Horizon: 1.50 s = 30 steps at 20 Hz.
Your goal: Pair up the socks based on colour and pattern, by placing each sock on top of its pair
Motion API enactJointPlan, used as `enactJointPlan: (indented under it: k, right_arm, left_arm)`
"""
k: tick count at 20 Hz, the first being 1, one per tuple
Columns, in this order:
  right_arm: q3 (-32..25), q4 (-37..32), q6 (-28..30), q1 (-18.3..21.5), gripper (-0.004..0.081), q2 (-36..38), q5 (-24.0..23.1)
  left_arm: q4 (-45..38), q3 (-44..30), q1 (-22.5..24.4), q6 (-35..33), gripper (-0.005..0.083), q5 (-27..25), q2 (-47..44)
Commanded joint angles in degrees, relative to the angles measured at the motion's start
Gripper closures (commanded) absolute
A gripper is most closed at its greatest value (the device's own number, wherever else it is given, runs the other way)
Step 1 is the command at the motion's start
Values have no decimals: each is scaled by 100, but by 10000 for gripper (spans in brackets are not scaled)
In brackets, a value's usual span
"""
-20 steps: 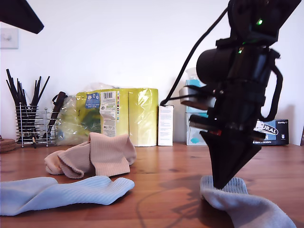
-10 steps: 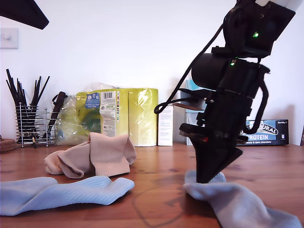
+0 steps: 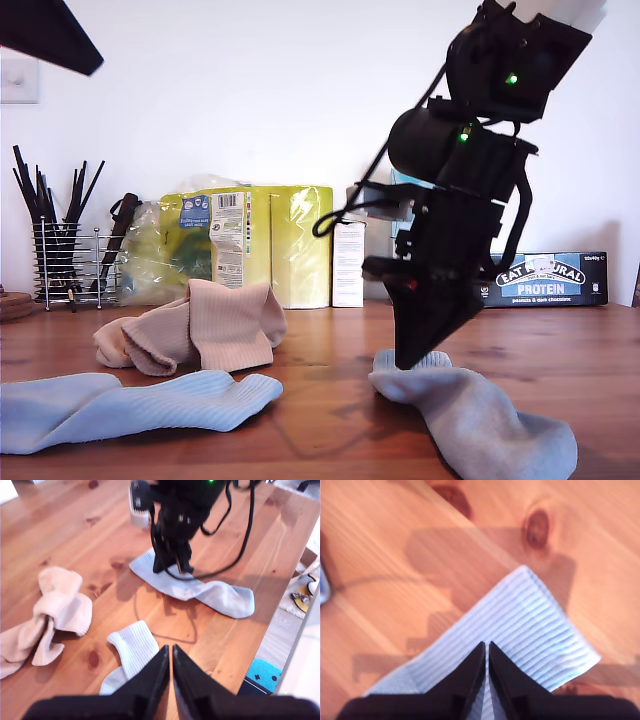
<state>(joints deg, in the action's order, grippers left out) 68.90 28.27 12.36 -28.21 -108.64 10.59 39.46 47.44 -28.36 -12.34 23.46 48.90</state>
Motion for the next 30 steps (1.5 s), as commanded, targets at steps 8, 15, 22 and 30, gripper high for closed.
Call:
enactJointPlan:
  k: [8, 15, 22, 30]
  right_arm:
    - [-81, 837, -258, -249, 783, 2243, 299]
    - [-1078, 772, -787, -671, 783, 4192, 251]
    - [-2256, 1300, -1434, -890, 783, 6022, 227]
    - [-2288, 1600, -1447, -890, 783, 6660, -35]
  left_arm:
    - [-557, -48, -4, -315, 796, 4, 1694]
    - [-1469, -46, 13, -306, 638, -7, 2977]
    - [-1836, 389, 13, 42, 335, -310, 4262]
    - [-1541, 951, 11, 37, 344, -514, 5379]
